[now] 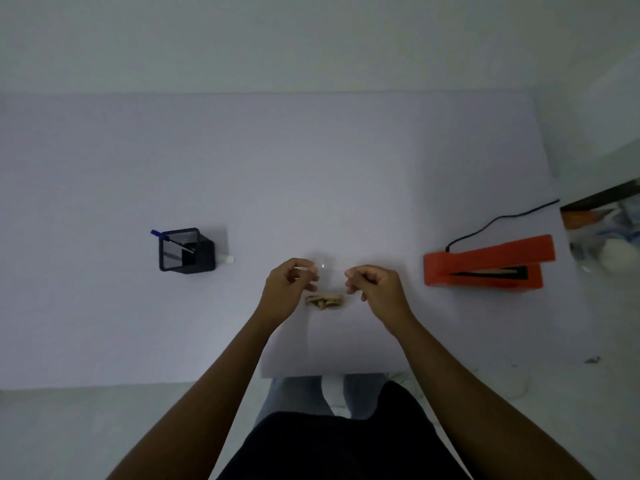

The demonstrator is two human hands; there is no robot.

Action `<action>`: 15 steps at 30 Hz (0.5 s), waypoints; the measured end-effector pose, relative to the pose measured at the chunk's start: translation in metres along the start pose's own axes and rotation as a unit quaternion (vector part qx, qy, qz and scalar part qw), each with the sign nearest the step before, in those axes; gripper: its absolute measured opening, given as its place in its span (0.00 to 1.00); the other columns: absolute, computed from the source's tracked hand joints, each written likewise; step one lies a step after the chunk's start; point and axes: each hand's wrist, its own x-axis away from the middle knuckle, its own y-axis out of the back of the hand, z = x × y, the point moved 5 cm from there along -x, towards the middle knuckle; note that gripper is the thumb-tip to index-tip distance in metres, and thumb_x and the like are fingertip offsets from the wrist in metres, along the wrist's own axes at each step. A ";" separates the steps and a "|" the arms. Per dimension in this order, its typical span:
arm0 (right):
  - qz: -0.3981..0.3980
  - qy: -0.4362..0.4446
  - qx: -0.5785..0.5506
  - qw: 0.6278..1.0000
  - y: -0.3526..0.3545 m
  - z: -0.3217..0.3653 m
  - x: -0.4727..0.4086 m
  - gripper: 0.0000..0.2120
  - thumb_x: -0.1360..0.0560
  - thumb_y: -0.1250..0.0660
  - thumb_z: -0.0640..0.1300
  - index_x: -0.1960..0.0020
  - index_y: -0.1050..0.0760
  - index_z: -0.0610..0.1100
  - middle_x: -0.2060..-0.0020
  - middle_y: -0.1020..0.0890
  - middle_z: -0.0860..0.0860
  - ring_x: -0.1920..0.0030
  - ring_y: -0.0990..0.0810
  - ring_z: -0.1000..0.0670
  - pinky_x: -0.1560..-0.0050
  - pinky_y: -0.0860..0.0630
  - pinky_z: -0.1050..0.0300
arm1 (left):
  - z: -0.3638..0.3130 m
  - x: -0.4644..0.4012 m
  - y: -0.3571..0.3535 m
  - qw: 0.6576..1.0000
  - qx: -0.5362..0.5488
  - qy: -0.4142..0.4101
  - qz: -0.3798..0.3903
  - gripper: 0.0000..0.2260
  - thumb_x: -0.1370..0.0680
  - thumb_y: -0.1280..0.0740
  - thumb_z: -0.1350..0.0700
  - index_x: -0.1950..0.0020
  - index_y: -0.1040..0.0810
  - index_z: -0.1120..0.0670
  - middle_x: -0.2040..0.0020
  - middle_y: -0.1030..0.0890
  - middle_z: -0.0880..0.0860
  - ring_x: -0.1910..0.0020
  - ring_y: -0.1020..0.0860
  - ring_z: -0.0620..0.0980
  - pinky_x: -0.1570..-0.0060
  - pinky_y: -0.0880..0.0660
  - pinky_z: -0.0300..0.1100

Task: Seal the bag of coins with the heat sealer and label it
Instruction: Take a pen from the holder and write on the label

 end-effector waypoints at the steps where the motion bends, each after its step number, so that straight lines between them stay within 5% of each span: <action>1: -0.007 0.001 0.012 1.000 -0.007 0.004 -0.006 0.05 0.23 0.29 0.39 0.52 0.16 0.38 0.62 0.13 0.43 0.64 0.16 0.51 0.66 0.24 0.62 | -0.002 -0.007 0.006 1.000 -0.005 -0.012 0.005 0.06 0.21 0.32 0.60 0.46 0.19 0.61 0.55 0.15 0.57 0.61 0.16 0.52 0.64 0.25 0.31; 6: -0.031 0.015 0.042 0.999 -0.020 0.016 -0.029 0.06 0.23 0.30 0.37 0.51 0.17 0.34 0.60 0.14 0.41 0.66 0.18 0.58 0.64 0.26 0.70 | -0.003 -0.043 0.019 0.998 -0.055 -0.033 0.015 0.07 0.20 0.32 0.57 0.51 0.17 0.60 0.58 0.14 0.56 0.65 0.16 0.47 0.65 0.25 0.31; 15: -0.061 -0.005 0.058 0.996 -0.009 0.002 -0.062 0.04 0.23 0.30 0.39 0.54 0.16 0.42 0.62 0.15 0.46 0.63 0.18 0.55 0.63 0.26 0.69 | 0.007 -0.080 0.001 0.997 -0.075 -0.003 0.016 0.10 0.17 0.39 0.54 0.50 0.19 0.57 0.58 0.15 0.54 0.61 0.16 0.50 0.63 0.24 0.35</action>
